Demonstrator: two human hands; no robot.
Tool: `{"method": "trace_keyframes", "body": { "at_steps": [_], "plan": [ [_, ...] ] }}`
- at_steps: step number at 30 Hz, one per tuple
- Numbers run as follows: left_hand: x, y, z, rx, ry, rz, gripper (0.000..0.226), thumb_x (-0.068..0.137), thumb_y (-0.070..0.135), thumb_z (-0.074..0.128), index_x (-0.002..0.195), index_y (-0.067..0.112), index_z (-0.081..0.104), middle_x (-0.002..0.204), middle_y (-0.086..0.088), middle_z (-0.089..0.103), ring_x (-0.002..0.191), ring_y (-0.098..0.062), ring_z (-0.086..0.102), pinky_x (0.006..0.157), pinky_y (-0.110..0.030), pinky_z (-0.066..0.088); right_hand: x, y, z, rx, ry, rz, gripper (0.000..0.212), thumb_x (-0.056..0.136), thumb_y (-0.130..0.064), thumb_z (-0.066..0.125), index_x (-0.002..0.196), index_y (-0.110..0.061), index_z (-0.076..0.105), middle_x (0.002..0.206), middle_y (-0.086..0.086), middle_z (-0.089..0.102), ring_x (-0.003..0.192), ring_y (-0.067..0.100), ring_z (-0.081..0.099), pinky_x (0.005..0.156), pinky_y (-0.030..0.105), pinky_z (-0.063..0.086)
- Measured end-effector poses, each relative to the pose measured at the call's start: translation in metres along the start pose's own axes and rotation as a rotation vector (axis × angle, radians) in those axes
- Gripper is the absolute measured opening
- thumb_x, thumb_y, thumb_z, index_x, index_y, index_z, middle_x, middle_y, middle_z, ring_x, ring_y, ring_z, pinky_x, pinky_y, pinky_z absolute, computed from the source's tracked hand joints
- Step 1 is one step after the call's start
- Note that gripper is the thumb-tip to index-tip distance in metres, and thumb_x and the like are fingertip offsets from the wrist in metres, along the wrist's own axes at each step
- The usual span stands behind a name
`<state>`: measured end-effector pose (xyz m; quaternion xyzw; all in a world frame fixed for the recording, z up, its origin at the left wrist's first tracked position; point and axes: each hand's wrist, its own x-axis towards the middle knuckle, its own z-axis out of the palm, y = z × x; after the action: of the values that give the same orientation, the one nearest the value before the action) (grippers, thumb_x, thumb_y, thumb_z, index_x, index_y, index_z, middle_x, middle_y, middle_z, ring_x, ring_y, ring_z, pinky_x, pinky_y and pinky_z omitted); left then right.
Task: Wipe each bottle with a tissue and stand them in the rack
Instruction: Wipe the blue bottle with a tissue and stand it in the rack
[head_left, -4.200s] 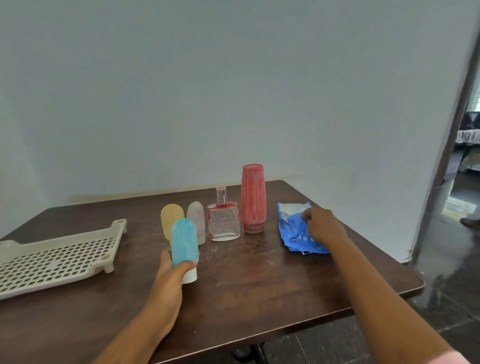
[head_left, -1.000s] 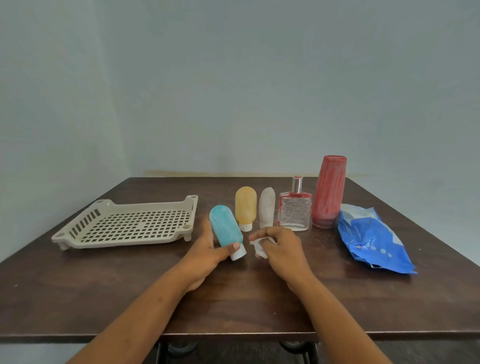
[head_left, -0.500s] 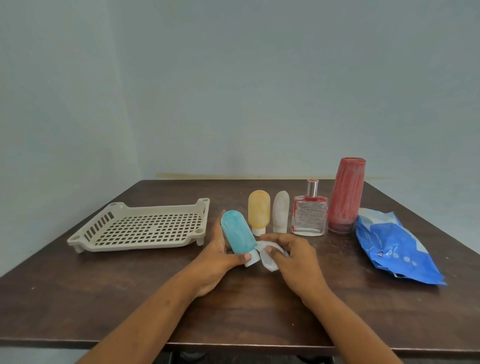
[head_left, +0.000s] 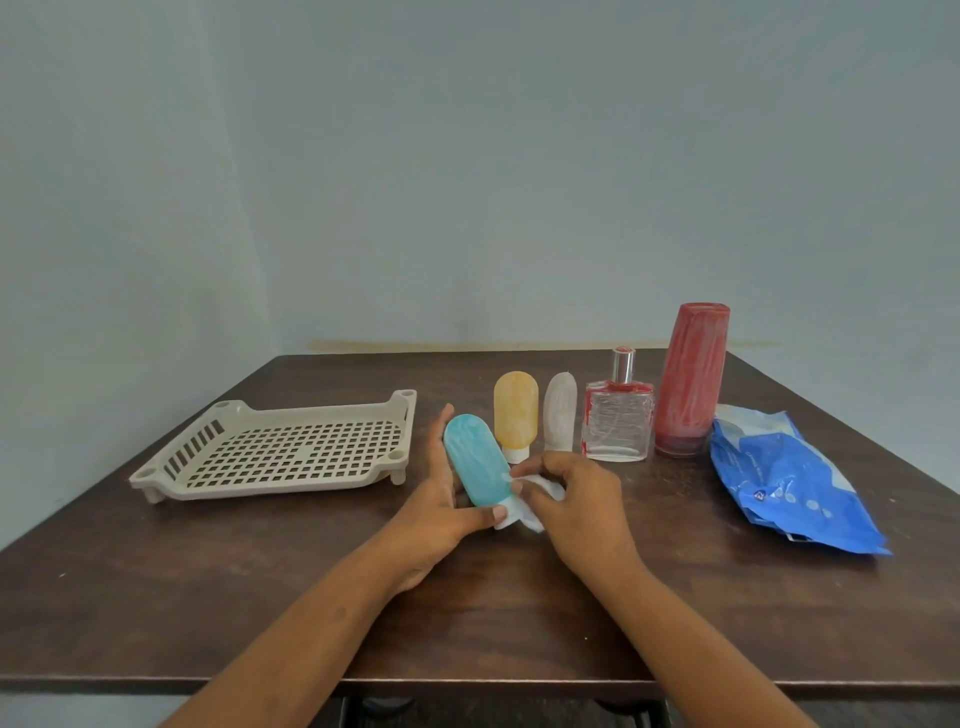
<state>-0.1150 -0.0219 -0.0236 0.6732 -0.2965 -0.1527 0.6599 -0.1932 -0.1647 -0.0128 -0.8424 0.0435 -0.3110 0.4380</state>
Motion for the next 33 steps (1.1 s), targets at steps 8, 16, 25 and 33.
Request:
{"method": "trace_keyframes", "body": {
  "at_steps": [8,16,25,33],
  "plan": [
    [0.0,0.001,0.002,0.002,0.016,0.015,0.108,0.079,-0.012,0.07,0.127,0.065,0.012,0.133,0.014,0.043,0.119,-0.011,0.057,0.09,-0.027,0.054,0.001,0.003,-0.001,-0.065,-0.026,-0.008,0.016,0.085,-0.009,0.064,0.09,-0.02,0.073,0.095,-0.008,0.066,0.085,-0.006,0.056,0.075,-0.003,0.037],
    [0.0,0.0,0.002,-0.001,0.017,0.021,0.107,0.079,-0.012,0.069,0.131,0.062,0.012,0.134,0.014,0.043,0.118,-0.01,0.057,0.087,-0.025,0.053,-0.005,0.003,-0.003,-0.081,-0.082,-0.025,0.017,0.086,-0.009,0.062,0.091,-0.021,0.072,0.094,-0.013,0.063,0.087,-0.005,0.056,0.075,-0.001,0.039],
    [0.001,-0.001,0.001,0.011,0.016,0.018,0.107,0.079,-0.013,0.069,0.137,0.055,0.01,0.129,0.014,0.046,0.109,-0.003,0.062,0.084,-0.024,0.054,-0.008,-0.001,-0.001,0.005,-0.067,-0.026,0.015,0.087,-0.013,0.061,0.094,-0.022,0.072,0.094,-0.015,0.063,0.091,-0.004,0.058,0.077,0.002,0.042],
    [0.001,0.0,0.002,0.011,0.009,0.021,0.106,0.08,-0.013,0.068,0.134,0.058,0.011,0.129,0.019,0.045,0.114,-0.003,0.059,0.09,-0.026,0.053,0.0,-0.003,0.0,0.063,-0.006,-0.034,0.02,0.083,-0.005,0.064,0.091,-0.023,0.059,0.087,-0.015,0.061,0.087,-0.012,0.055,0.07,0.002,0.042]
  ]
}}
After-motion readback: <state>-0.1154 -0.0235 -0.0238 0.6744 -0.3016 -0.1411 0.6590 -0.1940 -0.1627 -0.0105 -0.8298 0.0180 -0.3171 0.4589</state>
